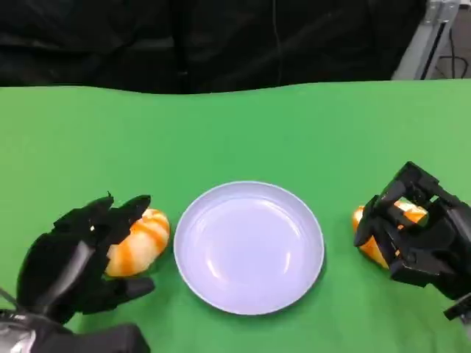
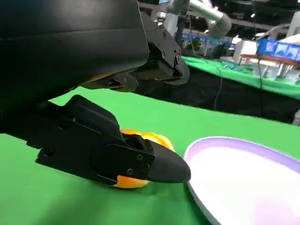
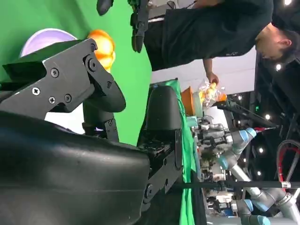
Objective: Grasp the bread from the table and place it into the plate.
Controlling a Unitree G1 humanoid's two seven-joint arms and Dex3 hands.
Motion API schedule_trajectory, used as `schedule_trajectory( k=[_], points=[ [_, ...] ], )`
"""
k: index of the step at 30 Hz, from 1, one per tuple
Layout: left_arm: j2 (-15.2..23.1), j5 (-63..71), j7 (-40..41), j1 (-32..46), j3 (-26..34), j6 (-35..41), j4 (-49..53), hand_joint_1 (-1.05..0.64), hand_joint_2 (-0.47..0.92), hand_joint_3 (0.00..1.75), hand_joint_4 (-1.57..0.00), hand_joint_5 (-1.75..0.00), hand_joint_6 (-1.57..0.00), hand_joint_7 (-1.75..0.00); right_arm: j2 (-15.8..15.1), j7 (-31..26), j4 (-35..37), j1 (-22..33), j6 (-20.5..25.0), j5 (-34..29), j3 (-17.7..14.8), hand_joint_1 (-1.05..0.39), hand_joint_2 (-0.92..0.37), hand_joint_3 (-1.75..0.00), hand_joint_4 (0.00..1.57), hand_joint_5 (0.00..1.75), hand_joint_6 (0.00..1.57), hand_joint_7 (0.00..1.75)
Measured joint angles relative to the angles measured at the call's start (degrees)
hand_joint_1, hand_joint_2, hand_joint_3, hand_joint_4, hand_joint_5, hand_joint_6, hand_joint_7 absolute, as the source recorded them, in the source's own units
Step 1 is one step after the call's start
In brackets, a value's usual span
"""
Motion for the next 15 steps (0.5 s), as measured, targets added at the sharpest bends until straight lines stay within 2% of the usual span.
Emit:
schedule_trajectory(
  k=[15],
  points=[
    [1.0,-2.2,-0.6,-6.7,-5.4,3.7,10.3,-0.88,0.92,0.27,-0.44,-0.02,-0.44,-0.01,0.1,0.0,-0.6,0.3,0.5,0.1,-0.1,0.07,-0.57,-1.24,0.5,1.75,0.35,1.65]
  ],
)
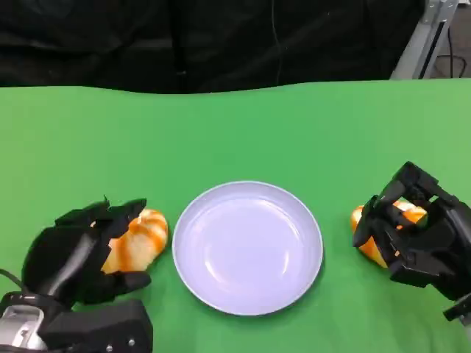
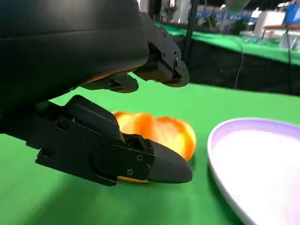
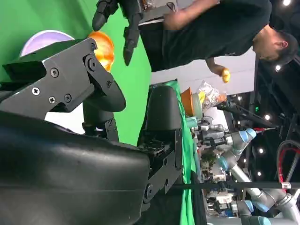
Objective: Grasp the bread from the table and place it into the plate.
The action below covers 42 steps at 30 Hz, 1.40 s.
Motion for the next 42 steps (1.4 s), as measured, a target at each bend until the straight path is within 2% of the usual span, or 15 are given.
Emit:
schedule_trajectory(
  k=[21,31,32,33,35,42],
  points=[
    [0.3,-2.2,0.0,-4.6,-3.9,0.8,8.5,-0.9,0.92,0.3,-0.44,-0.01,-0.45,-0.01,0.0,0.1,0.2,0.2,0.0,0.0,-0.1,0.06,-0.59,-1.22,0.5,1.75,0.36,1.63],
    [0.3,-2.3,0.0,-4.8,-4.3,0.8,8.8,-0.9,0.92,0.3,-0.45,0.0,-0.45,0.0,0.0,0.1,0.2,0.2,0.0,0.0,-0.1,0.07,-0.6,-1.21,0.5,1.75,0.37,1.62],
    [0.3,-2.4,0.0,-4.9,-4.3,0.8,8.9,-0.59,0.91,0.19,-0.45,0.0,-0.45,0.0,0.0,0.1,0.2,0.2,0.0,0.0,-0.1,0.07,-0.6,-1.21,0.5,1.75,0.37,1.62],
    [0.3,-2.4,0.1,-5.2,-4.7,0.7,9.5,-0.46,0.91,0.13,-0.45,0.0,-0.45,0.0,0.0,0.1,0.2,0.2,0.0,0.0,-0.1,0.07,-0.6,-1.21,0.5,1.75,0.37,1.62],
    [0.3,-2.3,0.2,-6.3,-5.4,0.6,11.4,-0.32,0.92,0.06,-0.45,0.0,-0.46,0.0,0.0,0.1,0.1,0.2,0.0,0.0,-0.1,0.08,-0.6,-1.21,0.5,1.75,0.37,1.62],
    [0.3,-2.3,0.7,-7.5,-6.2,-0.4,13.5,-0.26,0.92,0.03,-0.45,0.0,-0.46,0.0,0.0,0.0,0.1,0.2,0.1,0.0,-0.1,0.08,-0.61,-1.21,0.49,1.75,0.37,1.61]
  ],
)
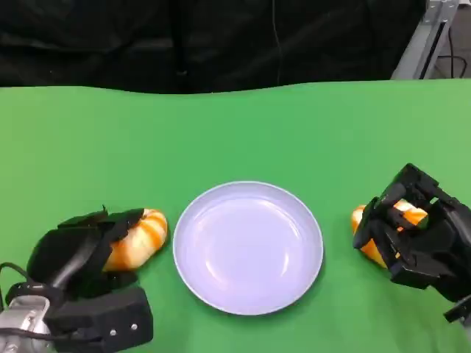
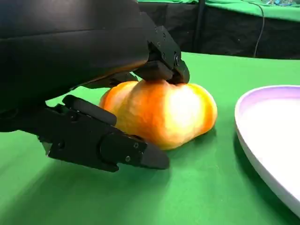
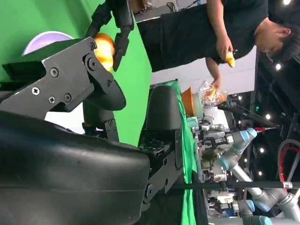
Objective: Grasp the bread from the table and place it into the plate.
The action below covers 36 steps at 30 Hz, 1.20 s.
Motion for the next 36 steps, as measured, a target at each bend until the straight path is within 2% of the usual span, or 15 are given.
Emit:
schedule_trajectory(
  k=[2,3,5,10,30,31,32,33,34,35,36],
  points=[
    [0.0,0.0,0.1,-0.1,-0.1,-0.1,0.1,-0.26,0.92,0.03,-0.45,0.0,-0.46,0.0,0.0,0.0,0.0,0.0,0.0,0.0,0.0,0.08,-0.61,-1.2,0.49,1.75,0.37,1.61],
    [0.0,0.0,0.1,-0.1,-0.1,-0.1,0.2,-0.14,0.91,0.03,-0.45,0.0,-0.47,0.0,0.0,0.0,0.0,0.0,0.0,0.0,0.0,0.07,-0.6,-1.2,0.49,1.75,0.37,1.61],
    [0.0,-0.2,0.1,-0.2,-0.2,-0.5,0.4,-0.07,0.91,0.02,-0.44,0.0,-0.47,0.0,0.0,0.0,0.0,0.0,0.0,0.0,0.0,0.06,-0.6,-1.2,0.49,1.75,0.37,1.61],
    [0.1,-0.5,0.2,-0.3,-0.3,-1.5,1.1,0.0,0.91,0.01,-0.45,0.0,-0.48,-0.01,0.1,0.0,0.0,0.0,0.0,0.0,0.0,0.04,-0.59,-1.19,0.49,1.75,0.37,1.61],
    [0.6,-1.8,0.4,-0.7,-1.5,-1.8,1.6,0.03,0.91,0.0,-0.44,0.0,-0.5,0.0,0.1,-0.1,0.1,0.0,-0.2,-0.1,0.0,0.04,-0.59,-1.17,0.49,1.75,0.38,1.6],
    [0.6,-1.8,0.4,-0.7,-1.5,-1.8,1.6,-0.01,0.92,0.09,-0.72,-0.2,-0.8,-0.09,0.1,-0.1,0.1,0.0,-0.2,-0.1,0.0,0.05,-0.6,-1.18,0.49,1.75,0.38,1.6],
    [0.5,-1.9,0.8,-0.7,-1.5,-1.8,1.7,-0.03,0.92,0.12,-0.71,-0.65,-0.94,-0.16,0.1,-0.1,0.1,0.0,-0.2,-0.1,0.0,0.06,-0.6,-1.18,0.49,1.75,0.38,1.6],
    [0.4,-2.0,1.9,-0.8,-1.5,-2.0,2.1,-0.05,0.92,0.14,-0.66,-1.01,-1.03,-0.21,0.1,-0.1,0.1,0.0,-0.1,-0.1,0.0,0.06,-0.6,-1.19,0.49,1.75,0.37,1.6],
    [0.0,-2.2,3.7,-0.9,-1.3,-2.2,2.8,-0.05,0.92,0.14,-0.63,-1.17,-1.07,-0.25,0.1,-0.1,0.1,0.0,-0.1,-0.1,0.0,0.06,-0.6,-1.19,0.49,1.75,0.37,1.6],
    [-0.4,-2.3,5.2,-1.1,-1.1,-2.3,3.6,-0.06,0.92,0.15,-0.58,-1.33,-1.05,-0.36,0.1,-0.1,0.1,0.0,-0.1,-0.1,0.0,0.06,-0.6,-1.19,0.49,1.75,0.37,1.6],
    [-0.9,-2.4,6.3,-1.5,-1.1,-2.5,4.3,-0.06,0.92,0.15,-0.55,-1.42,-1.0,-0.49,0.1,-0.1,0.1,0.0,-0.1,-0.1,0.0,0.06,-0.6,-1.19,0.5,1.75,0.37,1.6]
  ],
)
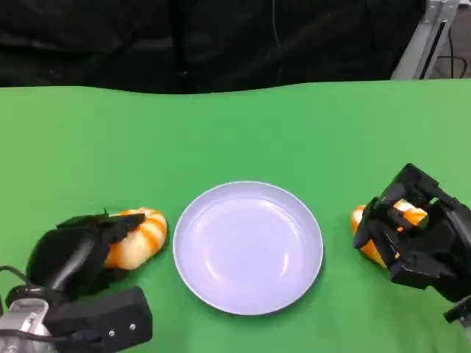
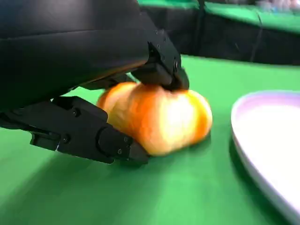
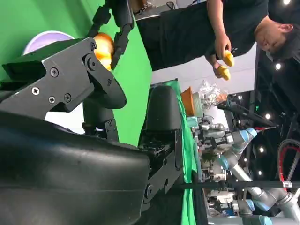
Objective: Grasp the bread from the table and place it into the plate.
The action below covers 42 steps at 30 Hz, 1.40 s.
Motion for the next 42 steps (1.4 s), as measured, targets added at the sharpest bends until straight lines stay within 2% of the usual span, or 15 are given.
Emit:
schedule_trajectory(
  k=[1,2,7,11,15,26,34,42],
  points=[
    [-0.2,0.0,0.8,-0.4,0.0,-0.3,0.5,-0.06,0.92,0.16,-0.53,-1.48,-0.93,-0.65,0.0,0.1,0.1,0.0,0.0,0.0,0.0,0.06,-0.6,-1.19,0.5,1.75,0.37,1.6],
    [-0.2,0.0,1.3,-0.7,0.0,-0.6,1.0,-0.07,0.92,0.17,-0.53,-1.5,-0.89,-0.74,0.0,0.1,0.2,0.0,0.0,0.0,0.0,0.07,-0.6,-1.19,0.5,1.75,0.37,1.6],
    [-0.3,0.0,3.3,-1.5,-0.2,-2.0,3.0,-0.08,0.92,0.19,-0.53,-1.53,-0.82,-0.93,0.0,0.0,0.2,0.0,0.1,0.0,0.0,0.08,-0.61,-1.2,0.48,1.75,0.37,1.6],
    [-0.5,0.0,4.8,-1.6,-0.2,-3.3,4.2,-0.09,0.92,0.14,-0.58,-1.49,-0.84,-0.93,0.0,0.0,0.2,0.0,0.1,0.1,0.0,0.08,-0.6,-1.2,0.48,1.75,0.37,1.6],
    [-0.5,-0.5,5.8,-1.6,-0.2,-4.4,4.8,-0.09,0.92,0.09,-0.57,-1.52,-0.82,-0.97,0.0,0.0,0.2,0.0,0.1,0.0,0.0,0.07,-0.6,-1.2,0.48,1.75,0.37,1.6],
    [-0.7,0.2,10.1,-1.2,-0.3,-4.5,3.3,-0.1,0.92,0.15,-0.49,-1.61,-0.73,-1.07,0.0,0.1,0.2,0.0,0.3,0.2,0.0,0.08,-0.6,-1.2,0.49,1.75,0.37,1.6],
    [0.0,0.7,12.3,1.5,-0.1,-3.6,-4.1,-0.09,0.92,0.16,-0.47,-1.59,-0.68,-1.11,0.0,0.2,0.8,-0.1,0.3,0.2,-0.1,0.08,-0.59,-1.2,0.49,1.75,0.37,1.6],
    [1.6,2.8,13.5,5.0,0.4,-3.5,-14.0,-0.08,0.92,0.13,-0.55,-1.47,-0.73,-1.01,0.0,0.2,0.9,-0.3,0.1,0.1,-0.1,0.09,-0.6,-1.2,0.48,1.75,0.37,1.6]
  ],
)
